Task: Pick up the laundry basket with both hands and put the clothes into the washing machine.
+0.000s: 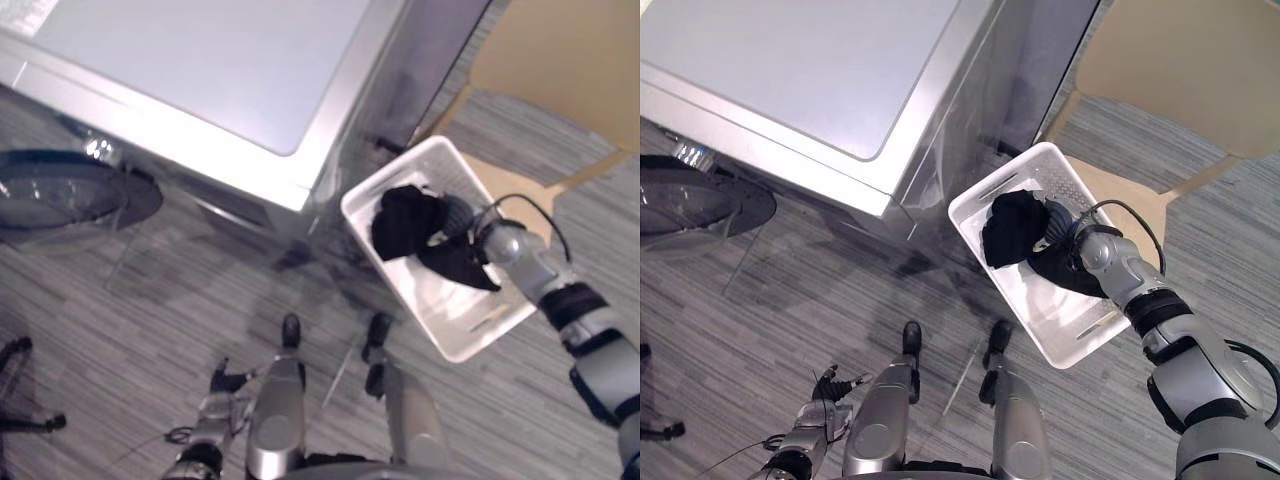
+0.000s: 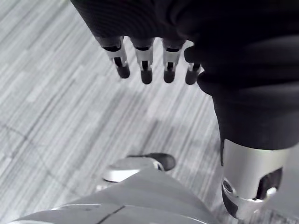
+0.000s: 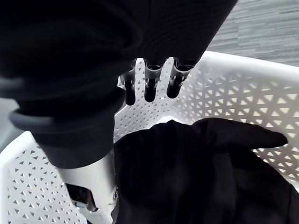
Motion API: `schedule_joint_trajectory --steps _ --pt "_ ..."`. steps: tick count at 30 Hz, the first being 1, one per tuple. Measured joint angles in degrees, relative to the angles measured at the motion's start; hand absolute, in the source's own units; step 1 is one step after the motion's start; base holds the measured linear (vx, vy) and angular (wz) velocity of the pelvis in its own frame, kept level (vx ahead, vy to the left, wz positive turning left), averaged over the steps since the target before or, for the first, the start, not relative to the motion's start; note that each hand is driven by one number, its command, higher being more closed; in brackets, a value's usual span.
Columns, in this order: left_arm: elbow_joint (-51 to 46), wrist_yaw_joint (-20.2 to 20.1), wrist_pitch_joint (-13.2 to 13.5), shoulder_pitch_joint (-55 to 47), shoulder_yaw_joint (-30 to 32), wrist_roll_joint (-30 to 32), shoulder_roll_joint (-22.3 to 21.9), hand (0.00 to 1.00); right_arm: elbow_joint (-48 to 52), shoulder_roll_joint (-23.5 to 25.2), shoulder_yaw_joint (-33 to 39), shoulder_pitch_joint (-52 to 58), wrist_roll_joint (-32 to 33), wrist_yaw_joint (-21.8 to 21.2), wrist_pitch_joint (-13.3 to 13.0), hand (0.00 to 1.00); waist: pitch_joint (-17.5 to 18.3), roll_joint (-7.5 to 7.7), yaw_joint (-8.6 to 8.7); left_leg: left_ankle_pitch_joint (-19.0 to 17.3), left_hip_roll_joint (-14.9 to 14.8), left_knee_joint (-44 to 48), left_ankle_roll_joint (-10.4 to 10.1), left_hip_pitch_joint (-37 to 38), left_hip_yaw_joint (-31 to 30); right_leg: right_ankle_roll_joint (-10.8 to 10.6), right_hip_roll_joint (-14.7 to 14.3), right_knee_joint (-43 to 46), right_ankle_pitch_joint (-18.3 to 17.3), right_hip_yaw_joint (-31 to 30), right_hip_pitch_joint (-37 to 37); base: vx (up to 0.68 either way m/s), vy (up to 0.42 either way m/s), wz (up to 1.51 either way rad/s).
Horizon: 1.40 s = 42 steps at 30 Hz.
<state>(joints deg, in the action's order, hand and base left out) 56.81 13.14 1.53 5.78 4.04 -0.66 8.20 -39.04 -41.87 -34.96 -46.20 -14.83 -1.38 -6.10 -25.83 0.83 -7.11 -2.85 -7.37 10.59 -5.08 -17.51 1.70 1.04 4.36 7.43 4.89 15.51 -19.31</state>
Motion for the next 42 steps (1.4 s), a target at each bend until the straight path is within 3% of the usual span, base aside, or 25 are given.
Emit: schedule_joint_trajectory --steps 7,14,17,20,25,26,33,42 --pt "-0.1 2.3 0.2 1.8 -1.8 -3.5 0.6 0.00 -8.6 0.0 -1.5 -3.0 -2.8 2.1 1.4 0.00 -1.0 0.39 -0.58 0.3 0.3 0.5 0.1 -3.1 -1.1 0.0 -0.1 -1.8 1.5 0.2 -1.2 -0.02 0.017 0.05" --pt "-1.6 3.6 1.2 4.7 -2.1 -6.0 0.3 0.00 -16.9 0.7 4.1 -3.7 -5.1 4.5 2.9 0.00 -2.3 -0.12 -1.49 1.3 0.4 1.8 -0.1 -8.6 -3.1 0.2 -0.2 -1.7 1.8 1.2 -5.4 -0.02 0.005 0.08" --pt "-2.9 4.5 1.7 5.6 -1.4 -7.8 -0.2 0.00 -20.2 0.8 6.0 -5.3 -5.7 6.2 3.6 0.00 -2.9 -0.52 -1.94 1.3 0.4 3.5 -0.1 -13.6 -3.2 0.4 0.0 -0.4 2.0 1.4 -10.0 -0.05 0.003 -0.01" --pt "-5.4 4.7 1.7 6.9 1.7 -9.3 -2.4 0.00 -16.9 0.3 10.7 -6.5 -6.0 9.5 4.5 0.00 -3.5 -0.96 -1.55 1.2 0.4 6.7 0.1 -19.9 -3.6 0.2 0.7 2.9 1.6 1.5 -16.0 -0.07 -0.004 -0.02" --pt "-10.8 4.7 3.1 9.7 3.3 -11.8 -6.0 0.00 -12.4 0.2 14.6 -9.0 -6.0 14.9 6.6 0.00 -3.9 -1.73 -1.53 -0.4 0.9 13.7 0.7 -29.4 -5.1 -0.1 3.4 13.5 -2.8 2.5 -25.8 -0.09 0.014 0.12" --pt "-11.3 4.7 3.2 9.9 3.3 -12.2 -6.3 0.00 -12.1 0.4 15.1 -9.1 -5.9 15.4 6.7 1.00 -3.9 -1.76 -1.51 -0.4 1.0 13.9 0.6 -30.1 -5.3 -0.2 3.7 14.3 -3.1 2.7 -26.5 -0.07 0.018 0.25" --pt "-12.5 5.8 3.3 10.1 3.3 -13.4 -7.7 0.00 -11.2 3.3 18.9 -8.8 -3.7 19.1 6.5 1.00 -4.0 -1.93 -1.52 0.2 1.0 13.9 0.5 -31.3 -5.6 0.3 5.0 17.1 -3.9 4.2 -28.1 0.00 -0.009 0.15" --pt "-12.5 6.0 2.6 9.2 3.3 -13.3 -8.3 0.00 -11.1 7.9 21.9 1.9 -1.1 16.1 7.8 1.00 -3.9 -1.71 -1.16 2.2 1.3 9.8 -0.2 -20.4 -4.6 0.0 5.9 16.0 -4.9 4.7 -18.3 0.11 0.001 0.12"
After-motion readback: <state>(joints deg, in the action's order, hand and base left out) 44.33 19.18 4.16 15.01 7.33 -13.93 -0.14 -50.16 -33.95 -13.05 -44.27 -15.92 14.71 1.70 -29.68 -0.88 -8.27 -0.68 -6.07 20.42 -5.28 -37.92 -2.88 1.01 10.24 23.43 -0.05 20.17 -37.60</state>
